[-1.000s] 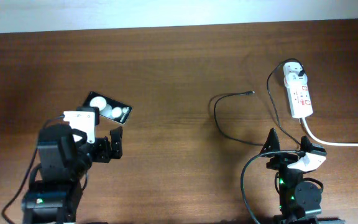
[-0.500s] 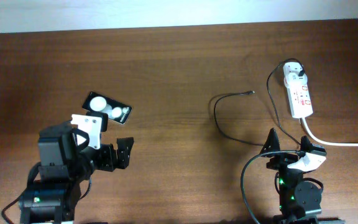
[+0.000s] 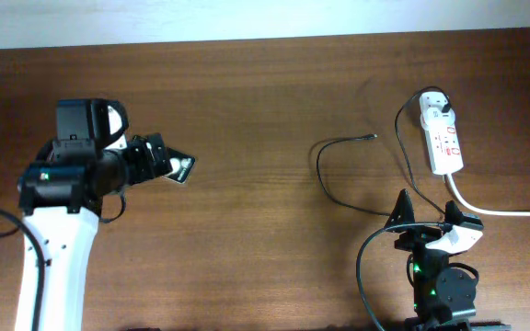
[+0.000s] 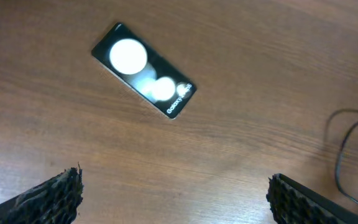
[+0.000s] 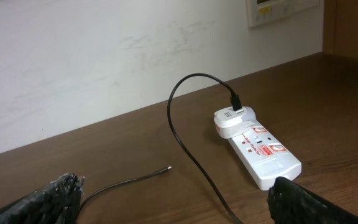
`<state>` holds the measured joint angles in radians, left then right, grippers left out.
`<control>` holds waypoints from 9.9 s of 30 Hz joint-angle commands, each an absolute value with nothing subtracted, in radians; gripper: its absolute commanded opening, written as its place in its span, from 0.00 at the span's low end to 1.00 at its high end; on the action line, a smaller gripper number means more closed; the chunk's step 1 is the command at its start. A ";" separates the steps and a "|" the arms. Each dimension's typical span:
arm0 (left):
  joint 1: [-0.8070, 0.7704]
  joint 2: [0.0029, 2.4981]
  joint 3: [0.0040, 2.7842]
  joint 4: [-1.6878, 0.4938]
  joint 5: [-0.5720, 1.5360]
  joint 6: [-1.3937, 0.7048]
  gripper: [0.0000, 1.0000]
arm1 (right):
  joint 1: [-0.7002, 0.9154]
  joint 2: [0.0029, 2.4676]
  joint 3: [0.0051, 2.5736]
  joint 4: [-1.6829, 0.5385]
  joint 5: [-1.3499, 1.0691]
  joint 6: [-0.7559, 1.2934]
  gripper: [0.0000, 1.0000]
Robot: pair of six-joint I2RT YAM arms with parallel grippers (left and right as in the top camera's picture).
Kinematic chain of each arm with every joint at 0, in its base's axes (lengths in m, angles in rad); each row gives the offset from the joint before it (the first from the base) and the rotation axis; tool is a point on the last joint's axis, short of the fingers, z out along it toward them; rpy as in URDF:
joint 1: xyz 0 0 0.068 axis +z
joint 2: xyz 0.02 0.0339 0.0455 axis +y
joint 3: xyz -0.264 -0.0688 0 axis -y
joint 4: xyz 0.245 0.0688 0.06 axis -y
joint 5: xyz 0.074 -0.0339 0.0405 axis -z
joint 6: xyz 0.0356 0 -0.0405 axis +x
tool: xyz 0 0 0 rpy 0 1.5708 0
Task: Plug charger to phone and switch on socket
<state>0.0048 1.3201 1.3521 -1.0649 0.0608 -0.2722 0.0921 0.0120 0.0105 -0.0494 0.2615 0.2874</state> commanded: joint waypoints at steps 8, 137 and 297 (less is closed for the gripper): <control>0.015 1.530 1.491 -1.148 -0.026 -0.344 0.99 | 0.084 0.006 0.006 -0.057 0.259 0.285 0.99; 0.094 2.350 2.136 -1.434 0.143 -0.799 0.62 | 0.084 0.006 0.006 -0.057 0.259 0.284 0.99; -0.013 1.360 1.256 -1.290 0.600 -1.025 0.61 | 0.958 1.476 0.577 0.808 -0.131 1.240 0.26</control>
